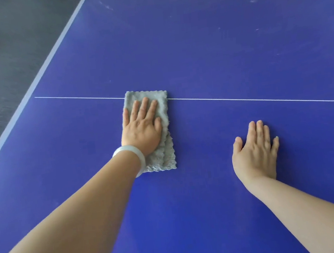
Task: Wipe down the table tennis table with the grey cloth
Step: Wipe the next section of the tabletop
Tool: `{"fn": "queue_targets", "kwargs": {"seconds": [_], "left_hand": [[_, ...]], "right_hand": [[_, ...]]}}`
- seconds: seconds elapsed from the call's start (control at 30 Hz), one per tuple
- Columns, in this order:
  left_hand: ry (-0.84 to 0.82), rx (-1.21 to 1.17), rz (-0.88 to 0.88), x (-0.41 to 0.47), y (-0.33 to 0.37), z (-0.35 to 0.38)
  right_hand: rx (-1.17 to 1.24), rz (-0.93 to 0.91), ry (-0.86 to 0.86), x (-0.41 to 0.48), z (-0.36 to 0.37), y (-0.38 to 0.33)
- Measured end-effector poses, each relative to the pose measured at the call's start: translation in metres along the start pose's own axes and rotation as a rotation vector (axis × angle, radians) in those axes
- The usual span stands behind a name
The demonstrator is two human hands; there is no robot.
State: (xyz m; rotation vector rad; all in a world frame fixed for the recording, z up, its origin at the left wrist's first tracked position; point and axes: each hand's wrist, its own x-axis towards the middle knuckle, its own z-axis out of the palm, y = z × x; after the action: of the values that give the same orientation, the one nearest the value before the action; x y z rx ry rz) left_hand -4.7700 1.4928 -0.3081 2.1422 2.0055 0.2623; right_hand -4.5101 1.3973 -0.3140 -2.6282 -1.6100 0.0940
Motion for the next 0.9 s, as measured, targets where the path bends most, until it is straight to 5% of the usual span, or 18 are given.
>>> {"fn": "queue_targets", "kwargs": {"seconds": [0.17, 0.37, 0.5, 0.63, 0.73, 0.9], "left_hand": [[0.02, 0.01, -0.244, -0.041, -0.031, -0.008], [-0.07, -0.001, 0.265, -0.151, 0.117, 0.029], [-0.102, 0.02, 0.411, -0.178, 0.078, 0.018], [-0.008, 0.111, 0.039, -0.19, -0.028, -0.008], [0.027, 0.059, -0.286, -0.214, -0.008, -0.004], [-0.024, -0.026, 0.045, -0.258, 0.088, 0.022]], "right_hand": [[-0.028, -0.002, -0.023, 0.001, -0.002, -0.003], [0.042, -0.011, -0.039, 0.002, -0.002, 0.0], [0.083, -0.02, -0.039, 0.002, -0.003, 0.003], [0.079, -0.026, -0.024, 0.002, -0.002, 0.001], [0.083, -0.02, -0.019, 0.003, -0.002, -0.001], [0.081, -0.028, -0.019, 0.005, -0.001, -0.001]]}}
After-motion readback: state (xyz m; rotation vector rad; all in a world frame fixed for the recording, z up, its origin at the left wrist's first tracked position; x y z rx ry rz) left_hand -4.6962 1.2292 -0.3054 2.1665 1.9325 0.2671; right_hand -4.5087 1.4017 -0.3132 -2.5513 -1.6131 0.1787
